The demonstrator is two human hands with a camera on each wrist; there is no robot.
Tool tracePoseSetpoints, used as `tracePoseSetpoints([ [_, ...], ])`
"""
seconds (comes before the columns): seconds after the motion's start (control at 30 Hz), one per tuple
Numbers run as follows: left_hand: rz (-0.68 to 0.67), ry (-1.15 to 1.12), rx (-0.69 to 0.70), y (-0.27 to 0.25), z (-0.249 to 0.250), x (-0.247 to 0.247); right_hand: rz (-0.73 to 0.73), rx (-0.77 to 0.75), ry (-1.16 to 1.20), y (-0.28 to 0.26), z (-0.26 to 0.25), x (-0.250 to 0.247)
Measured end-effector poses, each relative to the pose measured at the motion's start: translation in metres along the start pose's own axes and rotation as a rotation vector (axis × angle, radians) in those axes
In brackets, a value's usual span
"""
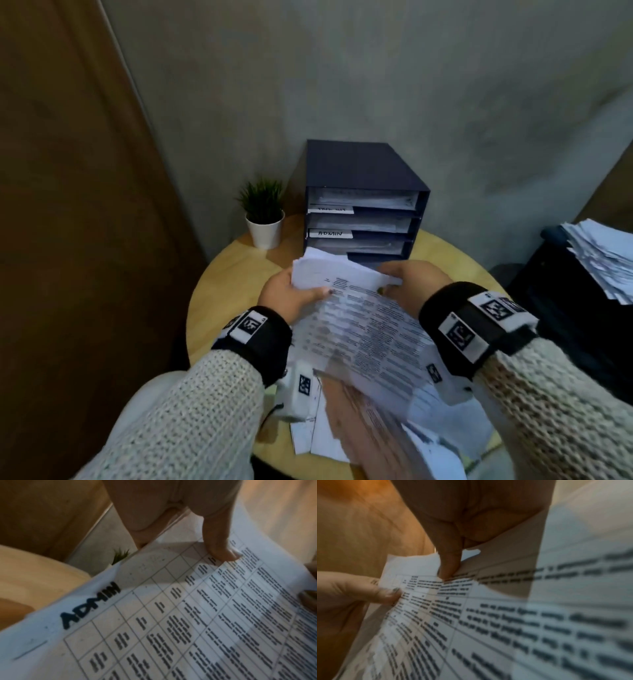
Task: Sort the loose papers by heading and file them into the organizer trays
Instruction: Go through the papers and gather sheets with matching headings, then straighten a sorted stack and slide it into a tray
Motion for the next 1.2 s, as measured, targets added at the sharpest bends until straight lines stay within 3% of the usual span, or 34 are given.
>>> tracePoseSetpoints([
  [0.2, 0.187, -0.067, -0.019, 0.001, -0.012, -0.034, -0.009, 0.143, -0.123, -0.008, 0.023, -0.014],
  [0.4, 0.211, -0.113, 0.071, 0.0, -0.005, -0.036, 0.207, 0.137, -0.218, -0.01, 0.025, -0.035],
  [0.53, 0.237, -0.053, 0.069, -0.003, -0.016, -0.037, 0.093, 0.175, -0.205, -0.01, 0.029, -0.025],
  [0.73, 0.148, 0.0, -0.033, -0.005, -0.034, -0.026, 0.046, 0.119, -0.277, -0.011, 0.024, 0.001],
  [1.0, 0.087, -0.079, -0.019, 0.003, -0.008, -0.026, 0.072, 0.059, -0.174, -0.005, 0.025, -0.008],
  [1.2, 0.012, -0.065, 0.127, 0.01, 0.029, -0.017, 0.076, 0.065, 0.006, 0.0, 0.025, -0.012],
])
Point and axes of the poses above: each hand's wrist, its own y-axis towards the middle knuckle, its own x-axis out of the palm, z = x × y, the point moved 3 cm from there along y, towards the middle knuckle, and after that the axes turned 6 degrees about z, right-handed, at the moved point
